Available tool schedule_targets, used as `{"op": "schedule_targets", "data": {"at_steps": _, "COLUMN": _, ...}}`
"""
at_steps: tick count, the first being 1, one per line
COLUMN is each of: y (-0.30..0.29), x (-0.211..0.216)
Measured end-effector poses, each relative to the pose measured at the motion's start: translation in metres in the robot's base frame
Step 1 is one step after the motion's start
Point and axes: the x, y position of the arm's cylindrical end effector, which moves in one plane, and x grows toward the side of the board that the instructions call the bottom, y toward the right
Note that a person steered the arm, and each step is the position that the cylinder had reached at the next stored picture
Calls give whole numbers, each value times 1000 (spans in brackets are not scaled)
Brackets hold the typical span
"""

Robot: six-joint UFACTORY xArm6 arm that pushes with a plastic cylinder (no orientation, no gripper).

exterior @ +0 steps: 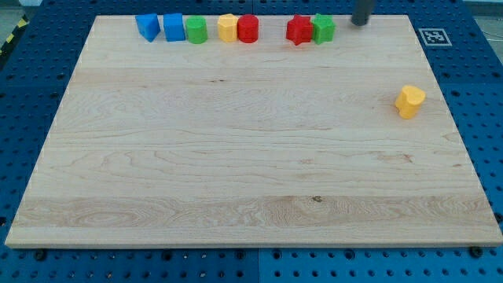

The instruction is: Separate the green star from the red star

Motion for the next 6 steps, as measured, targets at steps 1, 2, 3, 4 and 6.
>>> {"op": "schedule_targets", "data": {"at_steps": 1, "y": -54, "x": -5}}
{"op": "schedule_targets", "data": {"at_steps": 2, "y": -72, "x": 34}}
{"op": "schedule_targets", "data": {"at_steps": 3, "y": -35, "x": 93}}
{"op": "schedule_targets", "data": {"at_steps": 4, "y": -7, "x": 129}}
{"op": "schedule_targets", "data": {"at_steps": 6, "y": -23, "x": 75}}
